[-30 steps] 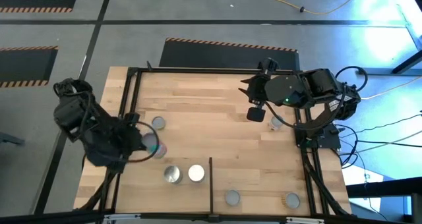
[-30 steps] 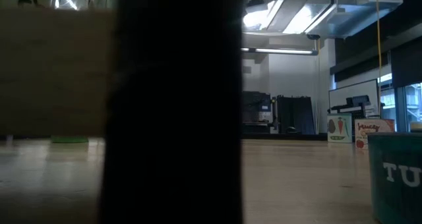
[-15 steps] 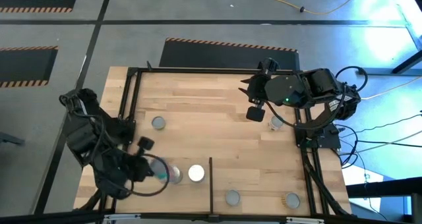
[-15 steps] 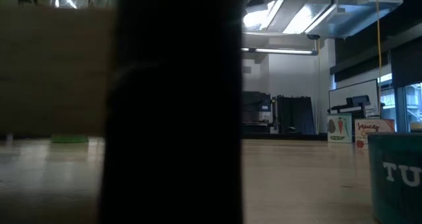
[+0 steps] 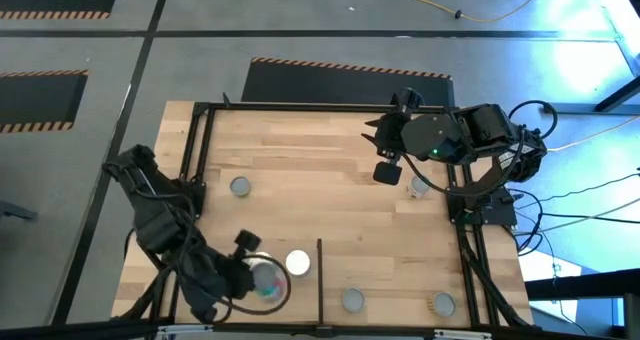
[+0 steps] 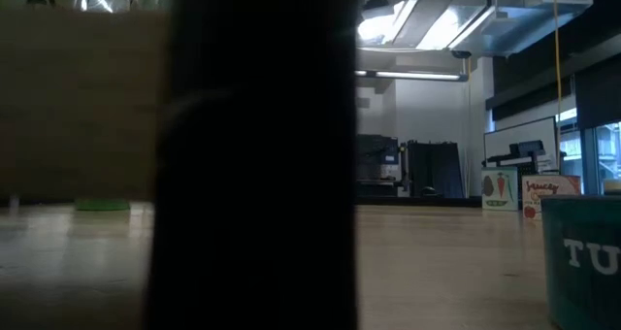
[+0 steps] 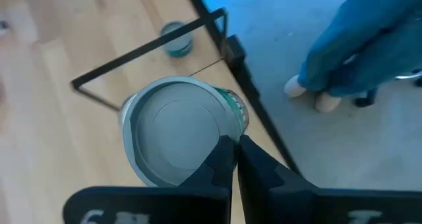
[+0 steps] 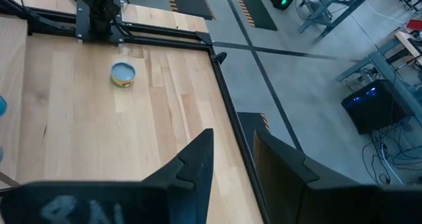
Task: Pick and place cans onto a shelf
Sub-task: Put the canned chicken soup on the shelf
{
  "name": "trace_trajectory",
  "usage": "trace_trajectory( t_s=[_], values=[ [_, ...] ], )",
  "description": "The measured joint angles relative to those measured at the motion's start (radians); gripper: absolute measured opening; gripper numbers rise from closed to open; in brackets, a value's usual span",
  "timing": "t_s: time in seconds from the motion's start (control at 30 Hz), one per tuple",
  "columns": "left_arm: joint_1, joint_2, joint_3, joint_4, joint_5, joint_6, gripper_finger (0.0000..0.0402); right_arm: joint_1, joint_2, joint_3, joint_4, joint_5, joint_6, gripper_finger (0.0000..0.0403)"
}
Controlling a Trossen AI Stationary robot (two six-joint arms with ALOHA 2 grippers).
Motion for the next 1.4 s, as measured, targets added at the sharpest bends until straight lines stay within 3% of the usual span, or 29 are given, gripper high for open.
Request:
trace_trajectory(
  t_s=[0.13, 0.47, 0.97, 1.4],
  values=[
    [-0.01, 0.017, 0.0, 0.084, 0.039, 0.044, 0.0, 0.0, 0.0, 0.0, 0.0, 0.0, 0.044, 0.011],
    [-0.021, 0.104, 0.0, 0.072, 0.007, 0.138, 0.0, 0.0, 0.0, 0.0, 0.0, -0.001, 0.079, 0.011],
    [0.042, 0.238, 0.0, 0.074, -0.014, 0.06, 0.0, 0.0, 0.0, 0.0, 0.0, 0.0, 0.05, 0.011],
    [0.029, 0.329, 0.002, 0.158, 0.038, 0.015, 0.0, 0.0, 0.0, 0.0, 0.001, 0.0, 0.022, 0.011]
  ],
)
